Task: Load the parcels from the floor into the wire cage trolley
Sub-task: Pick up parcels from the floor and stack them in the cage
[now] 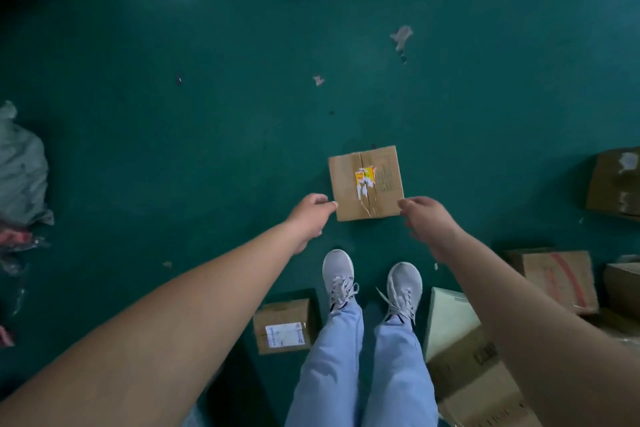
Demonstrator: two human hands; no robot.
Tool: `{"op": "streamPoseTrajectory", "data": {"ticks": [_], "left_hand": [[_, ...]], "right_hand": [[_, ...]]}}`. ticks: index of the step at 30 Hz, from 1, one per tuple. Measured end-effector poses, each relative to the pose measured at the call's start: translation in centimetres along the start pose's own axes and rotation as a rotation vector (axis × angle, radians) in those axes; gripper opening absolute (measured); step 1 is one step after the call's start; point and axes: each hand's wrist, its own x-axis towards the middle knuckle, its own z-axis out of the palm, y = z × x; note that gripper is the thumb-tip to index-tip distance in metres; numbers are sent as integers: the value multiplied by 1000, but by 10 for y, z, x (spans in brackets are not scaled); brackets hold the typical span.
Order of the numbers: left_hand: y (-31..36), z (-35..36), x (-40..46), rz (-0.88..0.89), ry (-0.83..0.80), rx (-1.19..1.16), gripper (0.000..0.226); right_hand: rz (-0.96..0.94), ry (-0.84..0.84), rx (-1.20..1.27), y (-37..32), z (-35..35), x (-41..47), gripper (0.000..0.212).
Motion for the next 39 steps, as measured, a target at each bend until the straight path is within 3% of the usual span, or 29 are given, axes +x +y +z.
{"op": "streamPoseTrajectory", "data": {"ticks": [4,9,14,19,26,34,39], "left_hand": [[-30,36,83,-82,-13,-32,61],[-58,71,173,-138,-2,-82,84],[-75,89,212,-210,-76,-135,87],[-82,77,201,-159,-69,-173,86],[-68,22,87,-158,8,-349,64],[-29,-79,-167,-22,96,-594,65],[-54,-127,-329,52,189,-724,62]], "right_hand": [[62,2,-88,28,15,77,41],[97,42,-183,60,33,161,66],[123,8,-137,82,50,200,53],[93,48,-64,69,53,187,72],[67,-36,-11,5,64,70,73],[-163,-85,-164,-108,50,-181,75],[-291,-115,-305,-144,62,-338,72]]}}
